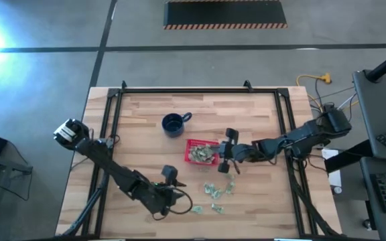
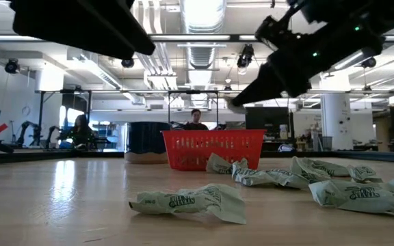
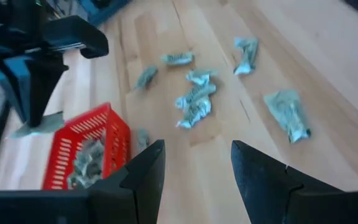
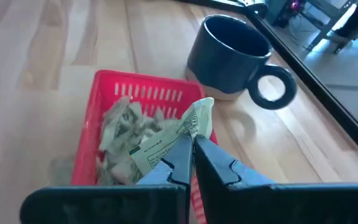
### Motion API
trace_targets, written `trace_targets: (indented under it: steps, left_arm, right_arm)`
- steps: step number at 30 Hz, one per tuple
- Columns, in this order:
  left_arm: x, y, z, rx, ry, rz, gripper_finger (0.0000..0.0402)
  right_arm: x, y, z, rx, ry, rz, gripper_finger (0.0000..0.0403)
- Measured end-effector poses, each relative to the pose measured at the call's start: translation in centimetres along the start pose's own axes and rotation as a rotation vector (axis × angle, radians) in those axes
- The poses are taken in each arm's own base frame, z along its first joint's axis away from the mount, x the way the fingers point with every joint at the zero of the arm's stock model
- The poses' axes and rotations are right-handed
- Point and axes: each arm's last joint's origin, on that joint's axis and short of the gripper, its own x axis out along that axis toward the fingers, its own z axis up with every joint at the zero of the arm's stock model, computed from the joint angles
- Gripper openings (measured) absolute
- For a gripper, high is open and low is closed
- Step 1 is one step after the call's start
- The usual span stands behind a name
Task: Pick and place Stevia / Truvia into bins
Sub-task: Put the white stevia packet into the red basket
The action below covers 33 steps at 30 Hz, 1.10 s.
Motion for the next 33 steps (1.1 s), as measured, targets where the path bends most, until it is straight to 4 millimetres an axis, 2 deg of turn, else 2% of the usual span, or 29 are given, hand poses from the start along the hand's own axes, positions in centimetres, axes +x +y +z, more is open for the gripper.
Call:
trace_targets:
  steps: [5, 8, 14, 19, 22, 26, 30, 33]
  left_arm:
    - [0.9, 0.4, -0.3, -0.013, 0.011, -0.010, 0.0169]
    - [1.4, 0.3, -0.6, -0.009, 0.027, -0.021, 0.0169]
    - [2.3, 0.6, -1.0, -0.015, 0.050, -0.008, 0.0169]
    - [3.1, 0.9, -1.6, -0.019, 0.079, -0.010, 0.0169]
    - [3.5, 0.8, -1.8, -0.021, 0.089, -0.044, 0.0169]
    - [3.7, 1.0, -1.9, -0.026, 0.095, -0.046, 0.0169]
    - [3.7, 1.1, -1.9, -0.028, 0.093, -0.046, 0.0169]
    - [3.7, 1.0, -1.9, -0.028, 0.093, -0.050, 0.0169]
  right_arm:
    - [2.5, 0.0, -0.1, -0.012, 0.057, -0.035, 0.0009]
    - [3.3, 0.0, -0.1, -0.027, 0.100, -0.045, 0.0014]
    - [3.0, -0.2, 0.2, -0.040, 0.133, -0.041, 0.0063]
    - [1.7, -0.7, 1.2, -0.013, 0.085, -0.031, 0.0111]
    - [0.6, -0.1, 1.5, -0.021, 0.087, 0.126, 0.0130]
    - [0.0, 1.9, 1.2, -0.057, 0.091, 0.388, 0.0141]
    - [0.3, 3.5, 0.2, -0.121, 0.110, 0.453, 0.0138]
    - [0.7, 4.0, -0.5, -0.120, 0.143, 0.466, 0.0131]
